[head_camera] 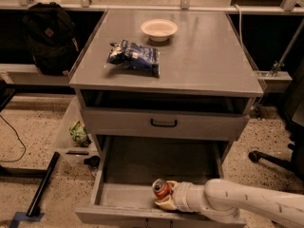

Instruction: Place coke can into middle drawer

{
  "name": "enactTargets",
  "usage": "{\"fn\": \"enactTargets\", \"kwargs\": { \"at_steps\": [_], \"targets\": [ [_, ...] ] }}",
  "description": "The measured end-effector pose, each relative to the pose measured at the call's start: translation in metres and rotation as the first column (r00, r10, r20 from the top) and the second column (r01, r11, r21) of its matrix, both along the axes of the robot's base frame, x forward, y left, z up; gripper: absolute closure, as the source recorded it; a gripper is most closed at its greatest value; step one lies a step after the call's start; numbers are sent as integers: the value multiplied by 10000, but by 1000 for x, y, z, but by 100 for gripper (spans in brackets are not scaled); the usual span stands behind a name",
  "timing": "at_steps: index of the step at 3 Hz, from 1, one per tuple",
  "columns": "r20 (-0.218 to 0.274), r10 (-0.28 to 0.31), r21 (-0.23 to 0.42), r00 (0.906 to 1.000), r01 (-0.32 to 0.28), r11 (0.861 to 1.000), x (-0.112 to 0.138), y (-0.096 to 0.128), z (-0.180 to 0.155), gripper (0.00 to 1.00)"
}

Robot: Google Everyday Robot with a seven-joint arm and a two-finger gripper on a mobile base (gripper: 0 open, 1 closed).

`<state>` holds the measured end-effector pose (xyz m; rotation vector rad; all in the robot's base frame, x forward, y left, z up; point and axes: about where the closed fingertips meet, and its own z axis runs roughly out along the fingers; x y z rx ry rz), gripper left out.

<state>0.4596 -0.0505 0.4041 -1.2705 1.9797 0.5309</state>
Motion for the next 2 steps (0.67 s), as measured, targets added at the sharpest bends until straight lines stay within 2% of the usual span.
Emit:
{"fn": "enactTargets", "kwargs": {
  "at_steps": [2],
  "targets": [
    [0, 1, 0, 10000, -1, 10000, 0, 0, 0, 11]
  ]
}}
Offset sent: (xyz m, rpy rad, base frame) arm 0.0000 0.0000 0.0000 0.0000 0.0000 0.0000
